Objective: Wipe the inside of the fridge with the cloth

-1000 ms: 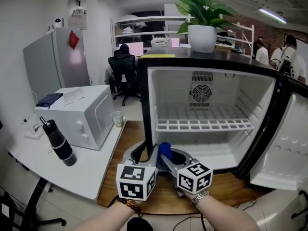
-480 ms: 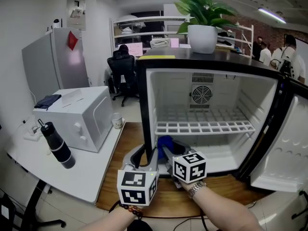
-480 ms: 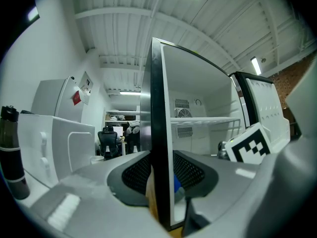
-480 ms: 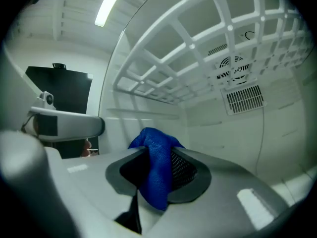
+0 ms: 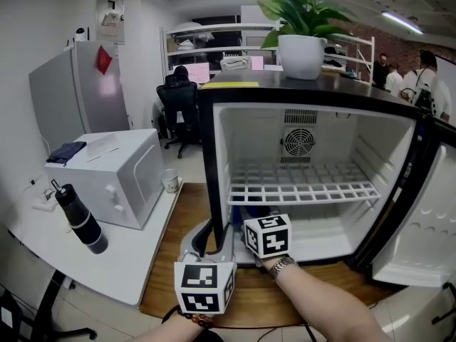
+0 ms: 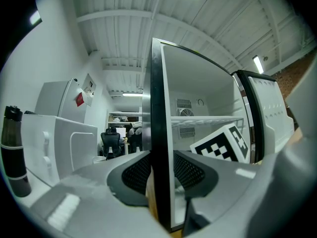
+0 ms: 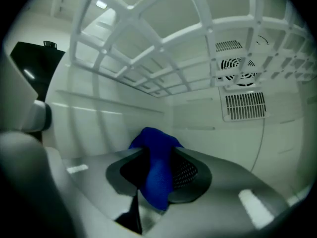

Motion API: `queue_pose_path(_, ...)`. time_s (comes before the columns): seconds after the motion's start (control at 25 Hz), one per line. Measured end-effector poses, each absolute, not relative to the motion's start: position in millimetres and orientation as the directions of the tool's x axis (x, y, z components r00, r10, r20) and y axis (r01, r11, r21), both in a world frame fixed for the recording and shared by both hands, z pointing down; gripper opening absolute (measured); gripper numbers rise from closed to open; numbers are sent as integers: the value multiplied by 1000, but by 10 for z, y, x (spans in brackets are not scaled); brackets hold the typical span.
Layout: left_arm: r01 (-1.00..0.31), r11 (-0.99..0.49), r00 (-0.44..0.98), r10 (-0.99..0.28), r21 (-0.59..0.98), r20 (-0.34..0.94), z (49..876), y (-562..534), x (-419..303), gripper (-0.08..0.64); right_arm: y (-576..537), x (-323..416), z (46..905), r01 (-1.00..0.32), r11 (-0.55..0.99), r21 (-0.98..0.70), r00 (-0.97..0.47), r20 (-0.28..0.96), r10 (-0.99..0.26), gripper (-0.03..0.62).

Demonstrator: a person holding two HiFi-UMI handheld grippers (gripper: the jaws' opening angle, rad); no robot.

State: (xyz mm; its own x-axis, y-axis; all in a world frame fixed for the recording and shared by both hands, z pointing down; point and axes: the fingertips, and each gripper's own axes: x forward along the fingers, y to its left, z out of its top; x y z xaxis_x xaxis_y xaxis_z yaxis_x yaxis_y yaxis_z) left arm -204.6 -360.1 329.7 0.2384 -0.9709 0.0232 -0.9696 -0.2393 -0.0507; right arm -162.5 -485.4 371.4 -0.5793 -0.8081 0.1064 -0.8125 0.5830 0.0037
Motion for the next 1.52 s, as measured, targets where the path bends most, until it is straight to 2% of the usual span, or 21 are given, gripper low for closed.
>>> queue_pose_path(0.36, -968, -248, 247, -969, -46, 17, 3290, -3611, -2047, 137, -5184, -1606, 3813, -895, 445, 37, -439, 112, -891, 95)
queue_pose_path(1.0, -966, -254, 253, -967, -51, 24, 3297, -3624, -2043, 138, -5459, -1583, 3906, -917, 399, 23, -394, 118, -912, 95)
queue_pose_path(1.52, -970, -239, 238, -971, -50, 26, 3295, -3631, -2050, 138, -5487, -1139, 3866, -942, 333, 42, -326, 113, -939, 97)
